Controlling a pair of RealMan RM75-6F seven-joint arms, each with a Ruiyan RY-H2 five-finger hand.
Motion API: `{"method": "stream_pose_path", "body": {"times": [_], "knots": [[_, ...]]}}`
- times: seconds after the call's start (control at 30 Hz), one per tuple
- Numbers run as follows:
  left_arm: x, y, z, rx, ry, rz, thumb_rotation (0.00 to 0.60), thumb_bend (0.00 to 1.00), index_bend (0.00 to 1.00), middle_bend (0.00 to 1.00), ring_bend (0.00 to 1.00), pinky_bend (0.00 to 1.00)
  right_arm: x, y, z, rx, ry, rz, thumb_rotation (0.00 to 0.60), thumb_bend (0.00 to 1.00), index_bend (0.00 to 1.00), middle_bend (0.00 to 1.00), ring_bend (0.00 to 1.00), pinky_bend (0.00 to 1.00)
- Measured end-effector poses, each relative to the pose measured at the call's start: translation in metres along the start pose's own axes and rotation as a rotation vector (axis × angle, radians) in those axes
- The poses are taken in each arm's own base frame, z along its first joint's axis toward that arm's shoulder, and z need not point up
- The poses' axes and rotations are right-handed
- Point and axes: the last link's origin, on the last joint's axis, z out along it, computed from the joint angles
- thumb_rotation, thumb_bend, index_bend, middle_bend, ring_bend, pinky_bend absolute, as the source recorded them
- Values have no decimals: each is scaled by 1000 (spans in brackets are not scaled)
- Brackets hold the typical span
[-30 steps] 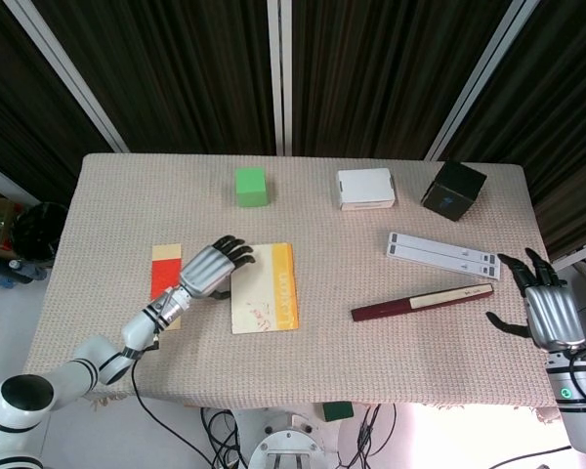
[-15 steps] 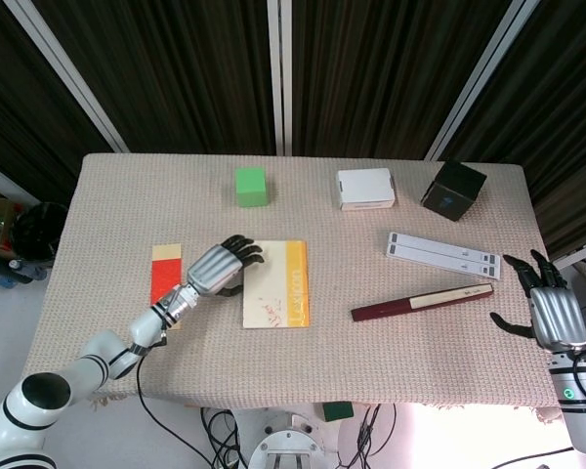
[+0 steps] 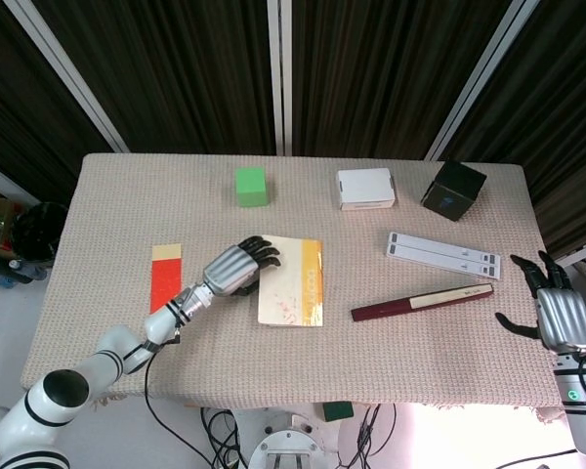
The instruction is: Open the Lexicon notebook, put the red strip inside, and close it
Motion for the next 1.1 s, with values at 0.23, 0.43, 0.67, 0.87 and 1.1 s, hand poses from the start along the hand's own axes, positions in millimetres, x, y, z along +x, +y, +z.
{"method": "stream_pose_path", "body": {"times": [0.23,0.43,0.67,0.87,1.1], "knots": [[3,11,13,-46,-2,23,600,520,352,181,109,128,1,4,-1,-11,8,6,600,129,153,169,0,118],[4,17,16,-81,-11,94,600,565,445,180,101,126,2,7,-2,-15,16,15,600,130,153,169,0,117],[11,15,0,-98,-10,171,600,566,462,180,101,125,1,12,-3,-17,21,30,600,129,153,168,0,117],[33,-3,-32,-88,-5,280,600,566,463,181,101,125,0,14,-4,-12,27,39,600,129,153,167,0,117],[67,-16,-72,-93,-35,405,600,565,463,181,100,124,0,12,-7,-4,36,45,600,130,153,167,0,113]]}}
